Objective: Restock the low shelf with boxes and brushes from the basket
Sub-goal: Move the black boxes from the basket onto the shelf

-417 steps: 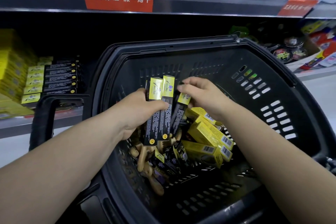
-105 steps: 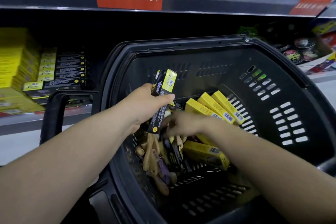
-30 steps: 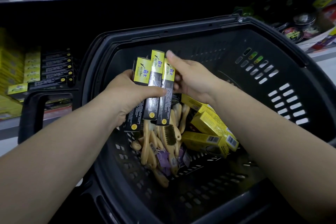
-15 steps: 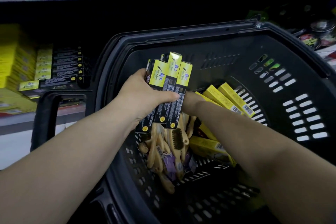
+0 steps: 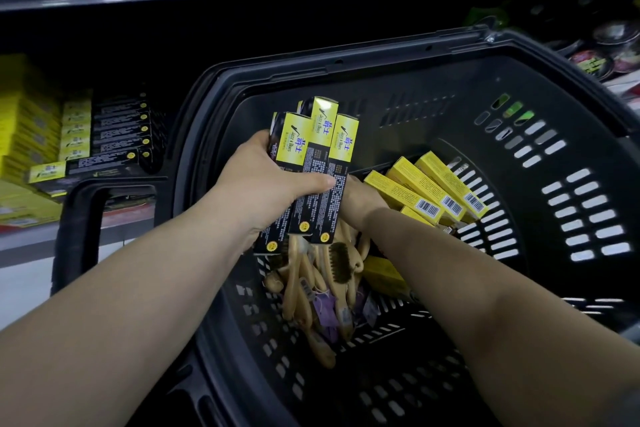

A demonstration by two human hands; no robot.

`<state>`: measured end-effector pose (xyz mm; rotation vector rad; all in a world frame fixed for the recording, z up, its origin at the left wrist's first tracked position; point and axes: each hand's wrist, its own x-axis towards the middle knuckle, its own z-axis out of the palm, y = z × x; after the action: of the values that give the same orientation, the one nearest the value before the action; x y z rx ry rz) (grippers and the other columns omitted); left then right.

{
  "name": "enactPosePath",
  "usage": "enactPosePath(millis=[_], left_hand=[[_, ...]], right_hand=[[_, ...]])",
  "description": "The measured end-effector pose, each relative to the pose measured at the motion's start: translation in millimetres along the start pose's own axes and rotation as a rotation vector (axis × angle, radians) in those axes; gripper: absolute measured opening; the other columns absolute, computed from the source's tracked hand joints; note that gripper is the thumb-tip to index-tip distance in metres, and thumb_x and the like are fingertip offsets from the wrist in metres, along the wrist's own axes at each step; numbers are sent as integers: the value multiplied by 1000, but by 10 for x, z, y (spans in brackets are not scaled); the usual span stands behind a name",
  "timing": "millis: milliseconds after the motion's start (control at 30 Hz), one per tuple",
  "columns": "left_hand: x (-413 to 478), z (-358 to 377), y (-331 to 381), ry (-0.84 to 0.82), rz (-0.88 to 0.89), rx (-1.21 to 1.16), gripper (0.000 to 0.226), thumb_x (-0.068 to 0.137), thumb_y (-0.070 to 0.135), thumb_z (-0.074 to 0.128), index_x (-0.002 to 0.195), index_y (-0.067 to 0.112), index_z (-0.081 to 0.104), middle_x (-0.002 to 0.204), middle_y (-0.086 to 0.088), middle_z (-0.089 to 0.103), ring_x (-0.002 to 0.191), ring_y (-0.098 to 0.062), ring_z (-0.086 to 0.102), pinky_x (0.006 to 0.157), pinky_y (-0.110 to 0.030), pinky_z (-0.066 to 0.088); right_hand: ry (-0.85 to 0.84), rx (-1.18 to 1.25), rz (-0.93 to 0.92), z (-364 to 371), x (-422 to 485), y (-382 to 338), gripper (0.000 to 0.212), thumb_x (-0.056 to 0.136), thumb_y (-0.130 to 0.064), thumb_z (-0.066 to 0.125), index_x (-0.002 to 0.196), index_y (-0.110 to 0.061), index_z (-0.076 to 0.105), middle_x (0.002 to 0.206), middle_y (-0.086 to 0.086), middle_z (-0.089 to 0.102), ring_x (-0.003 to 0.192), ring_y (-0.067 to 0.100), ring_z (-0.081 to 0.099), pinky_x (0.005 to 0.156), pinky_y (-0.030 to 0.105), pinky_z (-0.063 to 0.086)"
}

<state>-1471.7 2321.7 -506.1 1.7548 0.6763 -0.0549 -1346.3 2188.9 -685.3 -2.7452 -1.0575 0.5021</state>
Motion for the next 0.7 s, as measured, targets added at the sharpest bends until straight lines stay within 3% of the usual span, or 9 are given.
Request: enactPosePath(millis=[100,233,367,400,467,533,633,700], left_hand=[[7,0,-10,-2,0,-5,51,58,25,88,98,32,58,88,11,69,78,-3,66,59,-17,44],[26,2,-21,-14,5,-15,47,57,24,88,90,34,55,84,13,69,69,3,66,51,-9,43],[31,21,-12,-11,15,-63,45,58,20,88,85,33,54,76,14,66,56,17,58,40,0,37],[23,24,-5,-14,7,-85,46,58,20,88,88,32,55,77,13,67,57,14,60,43,-2,40],[5,27,21,-33,-20,-138,54,56,22,88,100,29,58,85,10,69,71,2,67,63,-14,52],[-23,20,72,-40,-36,-191,70,55,28,88,116,25,55,95,7,68,86,-7,63,76,-24,49],[-85,-6,149,-12,-19,-272,92,54,36,87,135,23,44,107,10,61,82,-1,50,79,-20,33],[-192,-26,197,1,-13,-336,96,56,36,87,138,23,39,87,19,53,70,6,40,77,-22,32]], right_hand=[[33,-55,-75,-30,-21,-23,41,93,-17,52,132,-24,43,131,5,49,118,25,46,90,41,50],[-52,-75,-14,-267,-52,-2,28,88,-15,57,115,-18,51,110,6,65,96,24,61,82,39,53],[26,407,104,-955,-174,-15,36,74,-24,77,107,-14,65,102,7,69,91,25,65,84,47,53],[52,552,128,-1149,-246,-47,30,74,-22,77,101,-12,69,96,12,70,84,29,66,82,50,53],[118,834,179,-1473,-432,-143,15,79,-21,71,87,-9,70,81,20,66,69,37,60,72,50,52],[194,1043,221,-1693,-611,-280,16,84,-22,66,84,-6,68,74,15,64,63,27,58,65,38,47],[256,1196,214,-1887,-795,-556,20,85,-29,65,82,-10,69,79,10,69,66,22,63,66,32,50],[230,1315,256,-1960,-846,-756,35,81,-44,67,99,-14,68,96,10,73,85,25,69,81,41,55]])
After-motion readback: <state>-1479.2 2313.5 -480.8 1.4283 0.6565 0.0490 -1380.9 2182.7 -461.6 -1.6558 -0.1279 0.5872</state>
